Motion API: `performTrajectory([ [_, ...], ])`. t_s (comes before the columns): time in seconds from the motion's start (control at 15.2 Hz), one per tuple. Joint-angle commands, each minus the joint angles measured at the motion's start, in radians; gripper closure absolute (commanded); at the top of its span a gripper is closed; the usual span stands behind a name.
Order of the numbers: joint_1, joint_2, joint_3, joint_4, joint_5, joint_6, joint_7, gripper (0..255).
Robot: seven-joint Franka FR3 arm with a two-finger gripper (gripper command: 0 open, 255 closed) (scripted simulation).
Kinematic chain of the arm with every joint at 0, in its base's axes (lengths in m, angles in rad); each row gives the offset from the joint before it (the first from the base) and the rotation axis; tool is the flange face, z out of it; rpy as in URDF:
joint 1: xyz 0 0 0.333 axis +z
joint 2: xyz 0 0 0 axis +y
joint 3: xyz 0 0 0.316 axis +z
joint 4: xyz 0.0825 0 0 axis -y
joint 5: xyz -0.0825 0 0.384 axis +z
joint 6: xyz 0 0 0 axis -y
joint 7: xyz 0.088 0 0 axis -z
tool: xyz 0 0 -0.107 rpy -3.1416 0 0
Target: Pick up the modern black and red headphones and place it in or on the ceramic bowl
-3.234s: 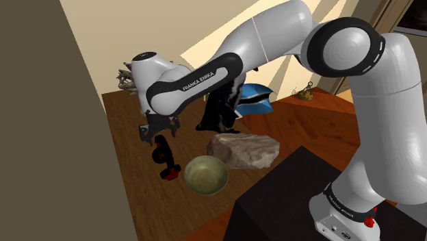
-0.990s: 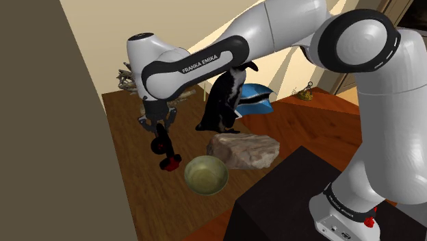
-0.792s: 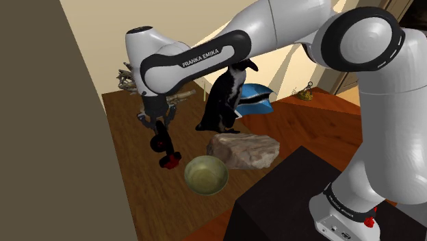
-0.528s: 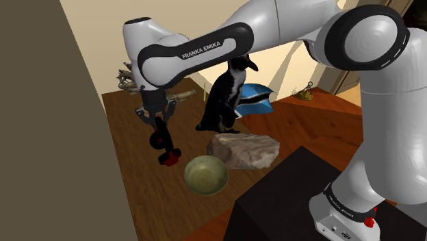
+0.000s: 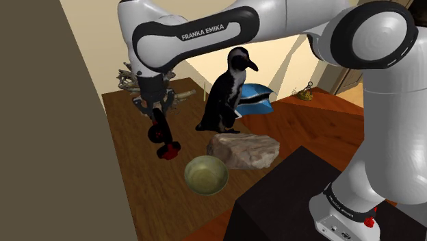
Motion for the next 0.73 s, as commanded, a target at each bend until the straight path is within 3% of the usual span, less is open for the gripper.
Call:
performTrajectory([
  [0.0, -0.001, -0.007, 0.002, 0.018, 0.004, -0.024, -0.005, 255],
  [0.2, 0.001, -0.012, 0.003, 0.043, 0.007, -0.053, -0.008, 255],
  [0.66, -0.096, -0.329, 0.036, -0.293, 0.129, -0.007, -0.060, 255],
])
